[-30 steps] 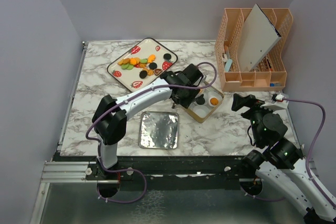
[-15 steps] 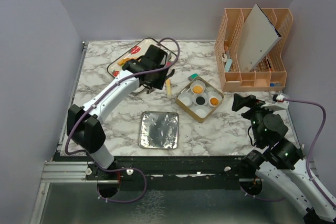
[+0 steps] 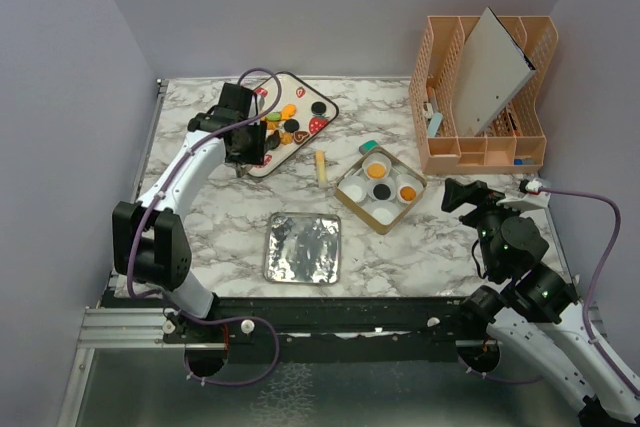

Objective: Pack the cookies

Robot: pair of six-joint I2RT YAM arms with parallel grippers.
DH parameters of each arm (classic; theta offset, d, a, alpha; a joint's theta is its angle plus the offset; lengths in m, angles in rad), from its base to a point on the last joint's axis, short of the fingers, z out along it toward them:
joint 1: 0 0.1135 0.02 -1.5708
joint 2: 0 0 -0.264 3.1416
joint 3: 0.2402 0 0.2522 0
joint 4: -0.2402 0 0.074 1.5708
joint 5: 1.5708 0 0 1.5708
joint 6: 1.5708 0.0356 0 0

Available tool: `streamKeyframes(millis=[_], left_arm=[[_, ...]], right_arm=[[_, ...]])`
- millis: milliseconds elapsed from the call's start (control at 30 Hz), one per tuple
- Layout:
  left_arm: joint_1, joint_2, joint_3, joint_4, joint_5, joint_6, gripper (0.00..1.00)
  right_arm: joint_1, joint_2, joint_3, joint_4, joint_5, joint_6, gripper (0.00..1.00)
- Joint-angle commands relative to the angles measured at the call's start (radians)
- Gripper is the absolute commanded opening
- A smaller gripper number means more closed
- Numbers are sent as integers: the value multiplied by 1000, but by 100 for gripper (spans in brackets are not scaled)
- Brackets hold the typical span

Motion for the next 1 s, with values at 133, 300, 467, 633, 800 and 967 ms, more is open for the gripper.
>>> streamKeyframes(millis=[133, 300, 467, 633, 800, 967], left_arm=[[66, 75, 3, 80, 109, 25, 50], [88, 120, 23, 86, 142, 27, 50], [97, 153, 51, 86, 150, 38, 51], [113, 190, 72, 87, 147, 33, 51], [117, 222, 91, 88, 175, 36, 52], [125, 251, 101, 88, 183, 35, 52]], right_arm=[[-6, -1, 13, 0, -3, -7, 100], [-6, 1, 9, 2, -1, -8, 100], [-6, 8, 9, 6, -3, -9, 100], [-6, 5, 7, 6, -1, -10, 100], [-6, 3, 6, 6, -3, -9, 100], [-6, 0, 6, 4, -3, -8, 100]])
